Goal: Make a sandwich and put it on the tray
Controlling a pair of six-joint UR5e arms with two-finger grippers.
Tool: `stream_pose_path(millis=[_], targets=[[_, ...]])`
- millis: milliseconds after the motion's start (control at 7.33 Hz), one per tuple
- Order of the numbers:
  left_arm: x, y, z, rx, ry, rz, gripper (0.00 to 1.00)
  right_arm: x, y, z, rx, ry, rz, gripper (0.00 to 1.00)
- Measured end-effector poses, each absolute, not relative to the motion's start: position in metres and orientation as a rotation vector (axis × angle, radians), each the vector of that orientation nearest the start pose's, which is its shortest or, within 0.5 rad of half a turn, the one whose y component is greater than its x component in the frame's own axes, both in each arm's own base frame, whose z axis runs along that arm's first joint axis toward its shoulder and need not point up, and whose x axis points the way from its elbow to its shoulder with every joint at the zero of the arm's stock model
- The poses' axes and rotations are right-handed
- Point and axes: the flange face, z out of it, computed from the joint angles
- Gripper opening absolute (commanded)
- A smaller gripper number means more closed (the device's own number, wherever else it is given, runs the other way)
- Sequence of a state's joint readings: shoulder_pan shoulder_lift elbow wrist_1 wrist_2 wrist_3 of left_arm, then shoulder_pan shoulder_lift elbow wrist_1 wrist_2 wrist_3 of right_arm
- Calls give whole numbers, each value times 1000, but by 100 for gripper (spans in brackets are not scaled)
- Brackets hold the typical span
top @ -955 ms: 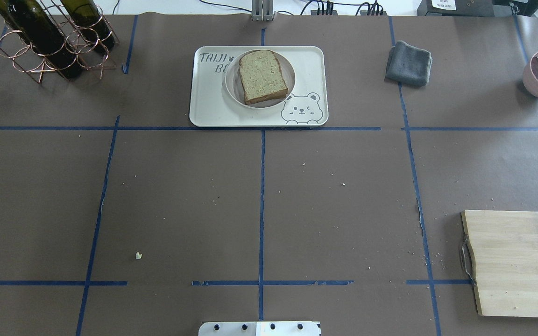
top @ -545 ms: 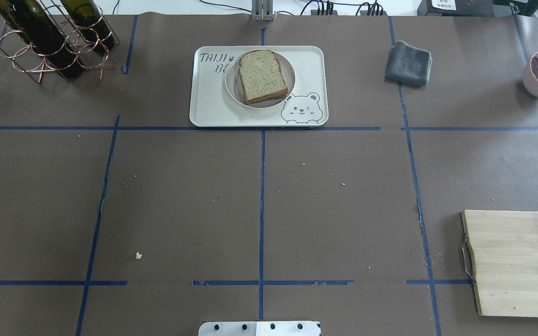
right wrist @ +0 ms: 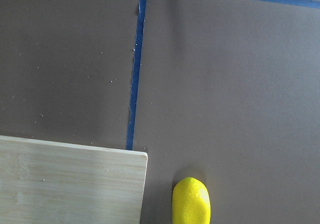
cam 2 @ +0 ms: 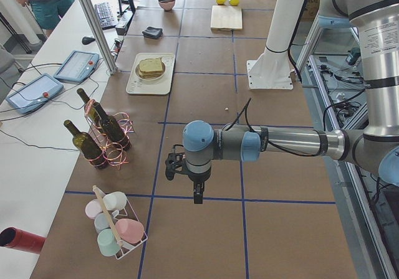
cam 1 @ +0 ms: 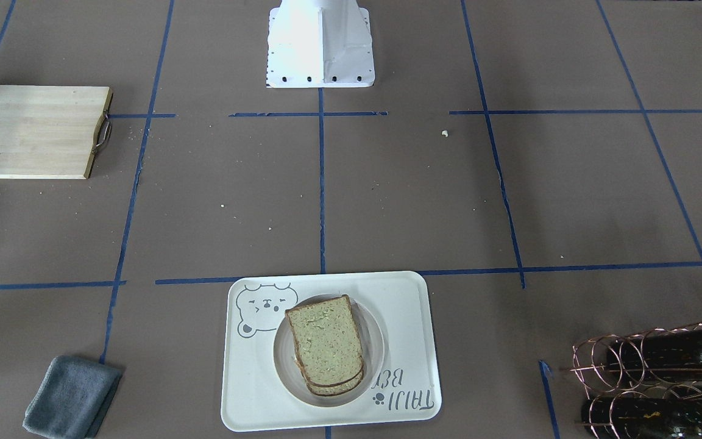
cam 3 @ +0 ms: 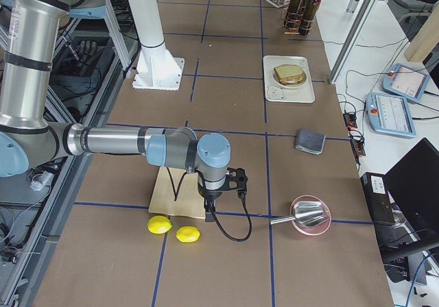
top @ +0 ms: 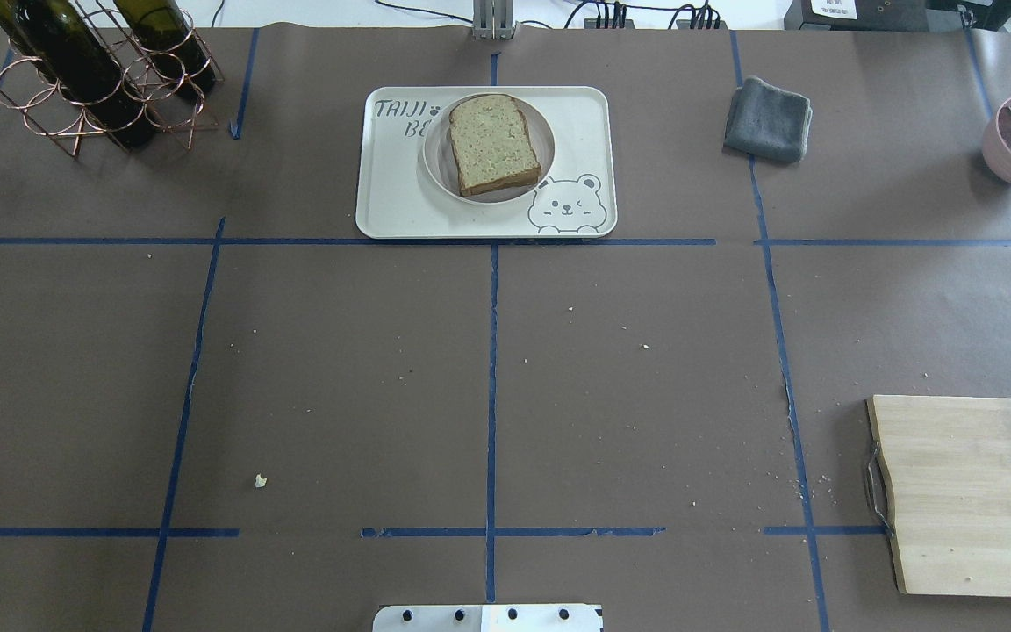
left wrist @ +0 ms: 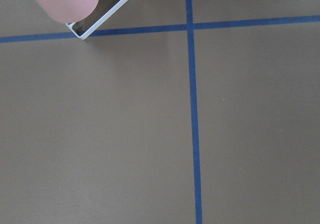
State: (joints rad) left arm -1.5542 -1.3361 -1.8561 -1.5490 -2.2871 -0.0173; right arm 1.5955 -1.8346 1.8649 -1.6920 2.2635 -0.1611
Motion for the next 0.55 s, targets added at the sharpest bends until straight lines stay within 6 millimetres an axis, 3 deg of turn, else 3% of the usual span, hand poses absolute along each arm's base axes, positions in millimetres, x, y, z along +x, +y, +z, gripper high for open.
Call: stream_pose_path(millis=[545], targets=[[-62, -400, 617, 44, 715, 22, 100, 80, -372, 645, -21, -697, -94, 100]])
